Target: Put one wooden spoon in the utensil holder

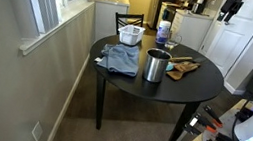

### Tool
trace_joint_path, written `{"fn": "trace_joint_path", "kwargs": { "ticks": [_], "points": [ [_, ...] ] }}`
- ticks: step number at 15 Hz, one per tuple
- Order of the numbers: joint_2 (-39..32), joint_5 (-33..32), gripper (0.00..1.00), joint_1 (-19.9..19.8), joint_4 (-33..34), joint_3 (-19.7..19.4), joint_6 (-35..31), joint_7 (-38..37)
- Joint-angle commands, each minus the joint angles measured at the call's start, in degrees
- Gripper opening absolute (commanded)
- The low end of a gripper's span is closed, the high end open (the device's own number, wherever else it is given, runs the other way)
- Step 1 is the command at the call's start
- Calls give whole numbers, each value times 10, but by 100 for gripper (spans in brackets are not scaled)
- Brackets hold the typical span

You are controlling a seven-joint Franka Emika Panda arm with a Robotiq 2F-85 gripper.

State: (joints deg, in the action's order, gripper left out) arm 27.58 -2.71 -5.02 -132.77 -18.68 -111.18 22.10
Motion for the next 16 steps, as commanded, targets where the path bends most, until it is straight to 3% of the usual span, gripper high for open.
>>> {"fn": "trace_joint_path", "kwargs": {
  "ticks": [1, 4, 10, 16],
  "points": [
    [-2, 6, 100, -12, 1, 10, 1, 5],
    [-10, 10, 100, -11, 5, 6, -6, 10],
    [-98, 105, 100, 28, 44, -66, 5, 225],
    [-192, 100, 100, 3, 82, -44, 15, 383]
  ]
}}
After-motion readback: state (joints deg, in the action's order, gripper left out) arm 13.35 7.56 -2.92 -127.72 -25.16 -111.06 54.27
